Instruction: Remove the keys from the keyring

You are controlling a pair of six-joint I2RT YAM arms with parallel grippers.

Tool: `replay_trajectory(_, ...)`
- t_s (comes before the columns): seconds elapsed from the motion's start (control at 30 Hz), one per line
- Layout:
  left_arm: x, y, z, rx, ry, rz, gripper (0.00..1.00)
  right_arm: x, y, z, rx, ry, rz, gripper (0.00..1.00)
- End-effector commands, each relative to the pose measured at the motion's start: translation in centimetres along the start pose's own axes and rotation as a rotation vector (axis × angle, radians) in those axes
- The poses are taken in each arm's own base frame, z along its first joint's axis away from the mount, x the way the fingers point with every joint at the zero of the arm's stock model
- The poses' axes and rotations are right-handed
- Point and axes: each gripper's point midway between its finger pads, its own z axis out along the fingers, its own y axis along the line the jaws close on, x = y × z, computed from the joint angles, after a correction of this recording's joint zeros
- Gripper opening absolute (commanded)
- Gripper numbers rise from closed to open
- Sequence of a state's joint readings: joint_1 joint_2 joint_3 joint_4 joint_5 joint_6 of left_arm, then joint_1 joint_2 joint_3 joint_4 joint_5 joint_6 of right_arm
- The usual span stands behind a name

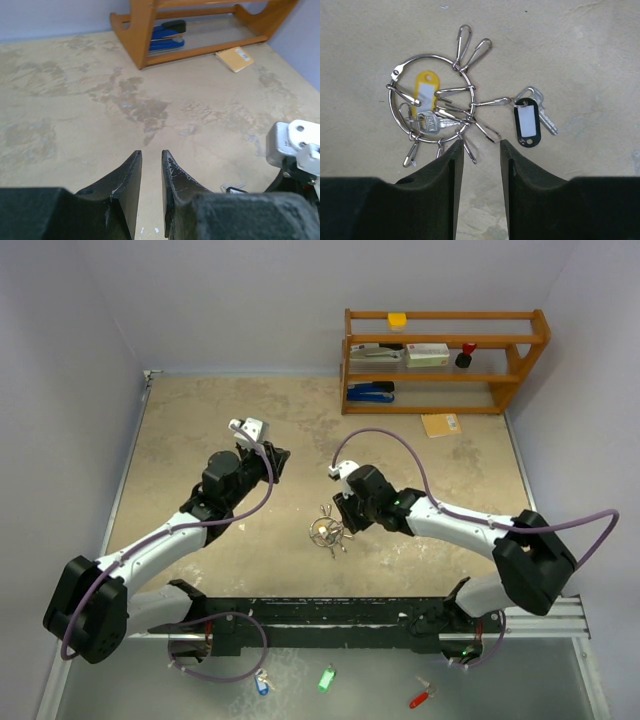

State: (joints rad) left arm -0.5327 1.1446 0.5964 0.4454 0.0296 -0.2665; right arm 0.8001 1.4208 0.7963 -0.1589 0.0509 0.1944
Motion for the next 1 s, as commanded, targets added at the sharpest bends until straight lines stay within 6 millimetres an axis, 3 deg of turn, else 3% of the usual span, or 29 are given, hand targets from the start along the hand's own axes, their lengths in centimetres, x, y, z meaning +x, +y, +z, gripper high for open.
replay_trajectory(0.0,-1.3,1.7,-0.6,-0.111,-0.038,0.004,0.2,-0.8,1.9,0.8,-0.075,-0.019,0.014,0.38)
replay_trajectory(0.33,-1.5,1.8,-0.5,-0.116,-0.04,0.008,0.2,1.1,3.5,1.9,-0.108,0.053,0.0,0.37)
replay_trajectory(0.7,-1.4,1.6,-0.4,-0.103,-0.037,0.004,0.2,2.9,2.8,4.4,-0.054,0.136,-0.006,0.4)
replay_trajectory(0.83,-1.4,1.6,-0.4,-0.102,-0.04,0.005,0.19,3.8,1.9,5.5,0.01,0.186,0.005,0.19)
replay_trajectory(0.9,-1.4,1.6,-0.6,-0.105,-0.041,0.009,0.19,4.2,1.6,6.1,0.035,0.212,0.006,0.01)
replay_trajectory(0.97,-1.7,1.8,-0.8,-0.114,-0.049,0.014,0.19,5.2,1.2,6.7,0.054,0.247,0.001,0.0)
